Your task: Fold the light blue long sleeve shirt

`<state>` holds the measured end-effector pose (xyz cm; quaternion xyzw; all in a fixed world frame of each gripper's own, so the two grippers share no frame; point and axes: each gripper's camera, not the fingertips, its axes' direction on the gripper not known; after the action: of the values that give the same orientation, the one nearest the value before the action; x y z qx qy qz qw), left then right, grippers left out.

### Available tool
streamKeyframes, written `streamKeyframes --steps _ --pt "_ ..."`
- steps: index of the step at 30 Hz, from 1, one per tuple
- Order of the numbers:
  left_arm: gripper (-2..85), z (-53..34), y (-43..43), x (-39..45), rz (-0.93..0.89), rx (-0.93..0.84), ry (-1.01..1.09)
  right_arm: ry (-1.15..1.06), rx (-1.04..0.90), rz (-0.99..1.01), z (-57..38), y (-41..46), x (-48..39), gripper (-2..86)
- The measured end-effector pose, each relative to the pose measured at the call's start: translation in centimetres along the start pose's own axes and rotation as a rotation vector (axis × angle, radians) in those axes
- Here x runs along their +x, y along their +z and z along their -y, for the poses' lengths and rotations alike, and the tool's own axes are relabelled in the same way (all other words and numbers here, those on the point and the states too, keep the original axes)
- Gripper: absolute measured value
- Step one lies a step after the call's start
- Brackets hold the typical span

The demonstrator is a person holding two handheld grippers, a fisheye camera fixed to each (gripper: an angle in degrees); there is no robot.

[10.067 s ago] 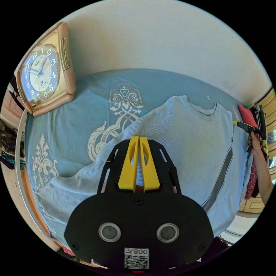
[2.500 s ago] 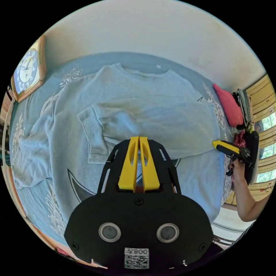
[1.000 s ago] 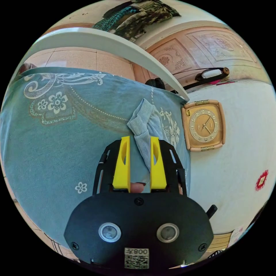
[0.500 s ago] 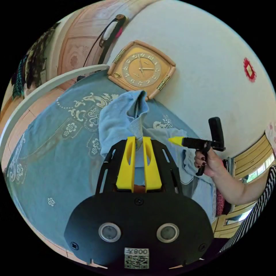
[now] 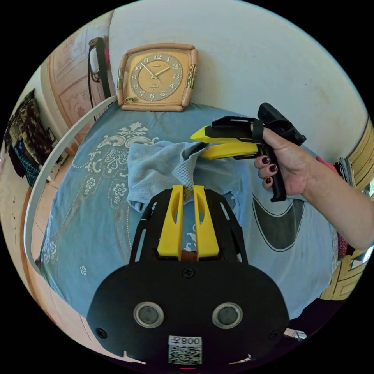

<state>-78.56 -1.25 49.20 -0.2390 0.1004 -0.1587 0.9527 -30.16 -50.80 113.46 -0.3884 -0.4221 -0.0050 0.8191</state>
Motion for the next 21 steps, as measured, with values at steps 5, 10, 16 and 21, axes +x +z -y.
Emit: streamKeyframes --steps 5,10,16,21 --pt "3.5 -0.5 -0.9 6.7 0.078 -0.010 0.090 0.058 -0.050 0.013 -1.2 -2.1 1.7 3.8" --pt "3.5 -0.4 -2.7 12.4 0.078 0.052 0.101 -0.013 -0.036 0.030 -3.4 -7.0 1.2 2.2" --pt "3.7 1.2 -5.7 21.2 -0.005 0.215 0.118 -0.166 0.059 0.081 -7.3 -17.0 -1.0 1.6" --pt "3.9 2.8 -6.8 29.6 -0.147 0.312 0.149 -0.231 0.146 0.050 -12.2 -26.7 -1.3 1.5"
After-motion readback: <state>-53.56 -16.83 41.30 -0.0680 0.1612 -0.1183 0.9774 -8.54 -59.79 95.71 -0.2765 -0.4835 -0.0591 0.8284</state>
